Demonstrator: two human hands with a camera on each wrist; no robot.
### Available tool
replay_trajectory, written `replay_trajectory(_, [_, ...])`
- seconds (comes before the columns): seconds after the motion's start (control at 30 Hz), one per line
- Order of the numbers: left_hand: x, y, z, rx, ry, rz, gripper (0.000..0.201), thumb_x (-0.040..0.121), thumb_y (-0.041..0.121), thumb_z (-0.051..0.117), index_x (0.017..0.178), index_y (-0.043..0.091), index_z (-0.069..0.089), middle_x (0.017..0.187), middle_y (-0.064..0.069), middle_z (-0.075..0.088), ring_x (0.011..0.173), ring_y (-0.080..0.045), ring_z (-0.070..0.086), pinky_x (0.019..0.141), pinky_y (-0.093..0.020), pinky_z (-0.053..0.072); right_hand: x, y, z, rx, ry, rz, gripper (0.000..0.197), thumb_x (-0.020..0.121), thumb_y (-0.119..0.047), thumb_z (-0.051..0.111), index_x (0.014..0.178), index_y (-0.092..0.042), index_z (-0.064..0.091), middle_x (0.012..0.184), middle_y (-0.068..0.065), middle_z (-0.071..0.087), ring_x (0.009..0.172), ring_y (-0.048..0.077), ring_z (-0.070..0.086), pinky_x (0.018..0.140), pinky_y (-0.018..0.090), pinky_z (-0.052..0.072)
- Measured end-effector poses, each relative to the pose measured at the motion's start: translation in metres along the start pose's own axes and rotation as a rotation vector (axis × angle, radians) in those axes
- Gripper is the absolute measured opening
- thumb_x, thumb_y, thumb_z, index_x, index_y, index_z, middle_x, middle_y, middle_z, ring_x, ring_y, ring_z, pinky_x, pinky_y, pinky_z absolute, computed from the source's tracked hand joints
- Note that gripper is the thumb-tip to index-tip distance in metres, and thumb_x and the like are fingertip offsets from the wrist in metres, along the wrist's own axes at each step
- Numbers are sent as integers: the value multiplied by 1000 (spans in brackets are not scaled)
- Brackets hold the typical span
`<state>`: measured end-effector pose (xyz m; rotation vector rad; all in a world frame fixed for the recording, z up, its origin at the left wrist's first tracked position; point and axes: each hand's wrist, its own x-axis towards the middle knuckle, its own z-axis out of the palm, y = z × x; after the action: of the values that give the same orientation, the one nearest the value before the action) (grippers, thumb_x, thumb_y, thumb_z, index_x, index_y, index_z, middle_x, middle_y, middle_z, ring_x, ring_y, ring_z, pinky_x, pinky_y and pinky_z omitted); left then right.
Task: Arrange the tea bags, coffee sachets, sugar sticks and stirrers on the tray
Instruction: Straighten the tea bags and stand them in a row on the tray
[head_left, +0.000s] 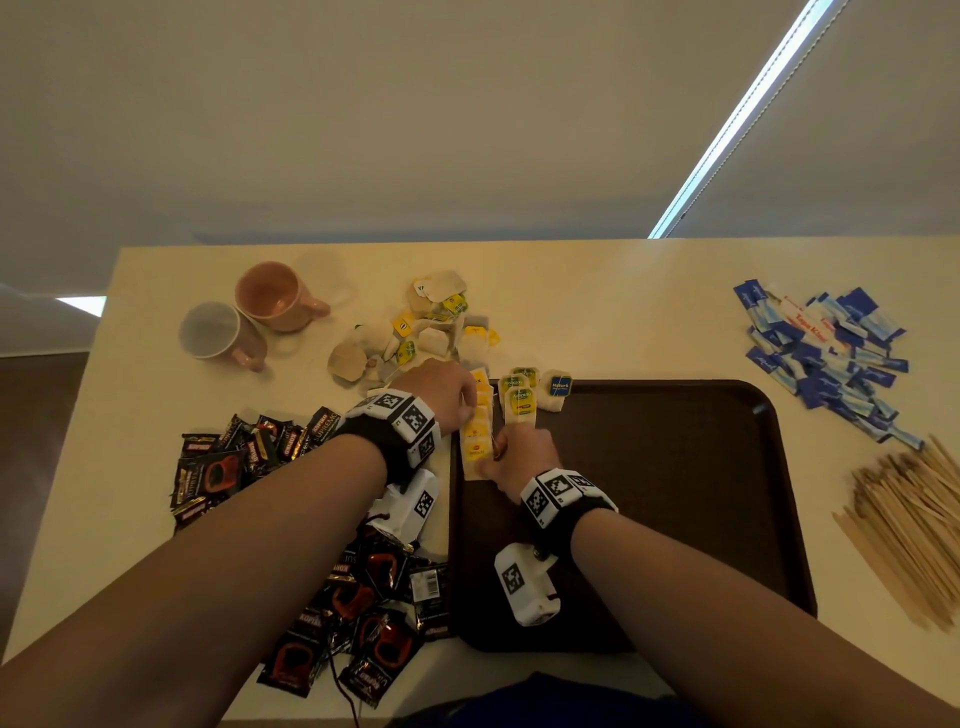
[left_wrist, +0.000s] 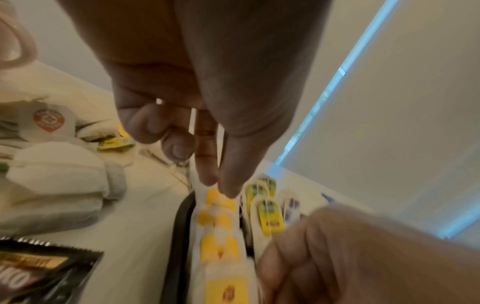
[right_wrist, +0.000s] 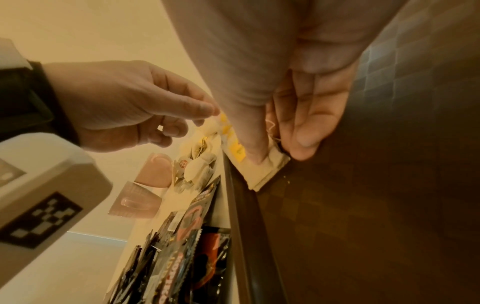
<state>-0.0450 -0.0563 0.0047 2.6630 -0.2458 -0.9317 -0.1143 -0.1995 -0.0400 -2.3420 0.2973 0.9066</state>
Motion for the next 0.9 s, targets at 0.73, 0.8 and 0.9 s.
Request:
replay_trajectory(0.73, [36,-86,-20,-103,91,-512,116,64,68,80,153,41,12,152,-14,20,136,-47,34,106,-55,41,3,-26,-53,-80,37,-351,22,91,-37,66,93,-15,71,81,-3,65,73,8,58,66,23,49])
replay_trajectory(0.8, [38,-84,-16,-89,109,-503,99,69,61,80,147,38,24,144,-15,26,129,-47,41,102,-54,44,-1,-20,-53,-72,19,-336,23,91,-37,66,94,-15,70,82,-2,66,76,10,60,71,27,53])
replay_trajectory(0.9, [39,-80,-8,-116,166,-484,68,81,52,73,135,30,38,128,-14,36,114,-45,53,93,-50,49,-3,-13,-54,-63,-2,-315,23,92,-36,66,97,-15,70,85,-2,67,79,11,61,75,31,56])
